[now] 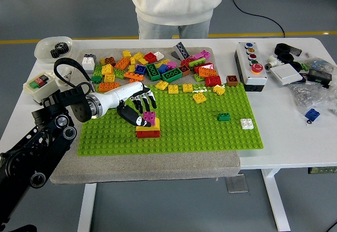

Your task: Pick up the brick,pile it on top of brick,press brick,pick up the brick,pile it on top of brick,press brick

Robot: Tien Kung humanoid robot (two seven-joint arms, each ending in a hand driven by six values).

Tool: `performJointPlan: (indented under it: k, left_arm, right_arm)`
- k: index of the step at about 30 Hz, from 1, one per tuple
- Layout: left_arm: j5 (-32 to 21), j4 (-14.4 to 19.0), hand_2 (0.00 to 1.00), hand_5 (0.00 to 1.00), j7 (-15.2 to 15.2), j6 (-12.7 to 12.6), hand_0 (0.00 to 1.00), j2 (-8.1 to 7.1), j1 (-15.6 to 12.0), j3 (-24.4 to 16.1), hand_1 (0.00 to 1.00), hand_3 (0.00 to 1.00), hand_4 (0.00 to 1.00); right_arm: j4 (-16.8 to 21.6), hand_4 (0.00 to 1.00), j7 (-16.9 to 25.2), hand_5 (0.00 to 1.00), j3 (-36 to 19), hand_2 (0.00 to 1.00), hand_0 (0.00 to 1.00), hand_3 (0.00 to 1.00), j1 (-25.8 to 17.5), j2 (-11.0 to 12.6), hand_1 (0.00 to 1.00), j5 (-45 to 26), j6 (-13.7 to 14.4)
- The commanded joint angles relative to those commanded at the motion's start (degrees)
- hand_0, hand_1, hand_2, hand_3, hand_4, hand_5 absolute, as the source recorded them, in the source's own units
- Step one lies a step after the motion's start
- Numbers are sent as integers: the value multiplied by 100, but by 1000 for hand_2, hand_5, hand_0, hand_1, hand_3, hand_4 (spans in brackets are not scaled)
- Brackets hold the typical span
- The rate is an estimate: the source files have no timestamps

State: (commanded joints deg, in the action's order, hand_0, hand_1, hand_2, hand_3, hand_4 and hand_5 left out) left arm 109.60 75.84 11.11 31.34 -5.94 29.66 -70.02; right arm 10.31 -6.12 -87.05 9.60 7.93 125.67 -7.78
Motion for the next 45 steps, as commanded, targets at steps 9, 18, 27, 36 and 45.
performJointPlan:
  k: [9, 18, 27, 36, 45]
  left_arm:
    - [-3, 3, 422, 2, 0, 32, 459, -4, 1, 1, 402, 500, 922]
    - [-3, -8, 424, 2, -18, 40, 457, -5, 13, 3, 401, 500, 936]
    - [-25, -15, 428, 2, -24, 30, 459, -3, 16, 3, 404, 505, 951]
    - [-36, -28, 430, 2, -25, 39, 456, 4, 20, 14, 407, 507, 961]
    - [-32, -58, 430, 2, -29, 23, 456, 9, 29, 4, 406, 506, 964]
  right_arm:
    - [0, 803, 0, 373, -13, 714, 739, 590, -4, 7, 644, 13, 1]
    - [0, 802, -2, 373, -15, 714, 740, 591, 3, 7, 644, 7, 2]
    - [0, 802, -2, 374, -15, 714, 740, 590, 4, 4, 644, 8, -1]
    - [0, 803, -1, 373, -19, 714, 740, 591, 7, 7, 645, 12, -1]
    - [0, 803, -1, 373, -21, 713, 740, 590, 12, 9, 644, 6, -1]
